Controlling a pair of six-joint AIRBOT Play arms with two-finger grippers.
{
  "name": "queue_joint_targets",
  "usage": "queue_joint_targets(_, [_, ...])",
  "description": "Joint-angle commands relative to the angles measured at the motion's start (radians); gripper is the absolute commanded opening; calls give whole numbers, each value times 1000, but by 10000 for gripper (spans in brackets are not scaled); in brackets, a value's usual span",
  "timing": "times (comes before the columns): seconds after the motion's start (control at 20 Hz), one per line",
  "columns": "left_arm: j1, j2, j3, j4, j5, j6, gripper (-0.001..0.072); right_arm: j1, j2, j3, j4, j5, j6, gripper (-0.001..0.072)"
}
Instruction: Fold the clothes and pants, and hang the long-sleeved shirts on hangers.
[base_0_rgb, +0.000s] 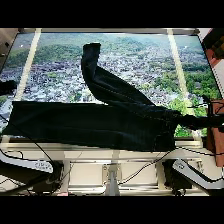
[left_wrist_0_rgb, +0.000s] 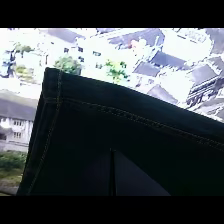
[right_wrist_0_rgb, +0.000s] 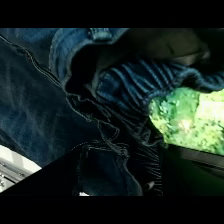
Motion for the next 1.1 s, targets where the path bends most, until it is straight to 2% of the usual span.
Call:
queue_joint_targets(0.0, [-8,0,1,-8,-4,0,17,-6,0,-63,106,-39,-60,538])
queue_joint_targets(0.2, [-11,0,1,-8,-5,0,16,-6,-1,-63,219,-45,-109,537])
queue_joint_targets(0.35, [-11,0,1,-8,-5,0,17,-6,-3,-63,223,-49,-112,538])
queue_joint_targets(0.45, [-11,0,1,-16,-5,0,17,-6,-8,-63,205,-66,-114,595])
queue_joint_targets(0.55, [-11,-1,1,-35,-5,0,16,-2,-8,-63,203,-72,-114,610])
queue_joint_targets(0.75, [-12,-2,0,-61,-5,0,16,122,-8,-63,199,-104,-116,613])
queue_joint_targets(0.8, [-13,-2,0,-65,-5,0,16,169,-8,-63,198,-140,-116,603])
queue_joint_targets(0.9, [-15,-2,0,-78,-2,0,17,255,-8,-63,182,-209,-110,445])
queue_joint_targets(1.0, [-25,-2,0,-100,19,0,16,314,-8,-63,159,-252,-87,440])
queue_joint_targets(1.05, [-30,-2,0,-125,37,0,17,332,-8,-63,145,-269,-69,412])
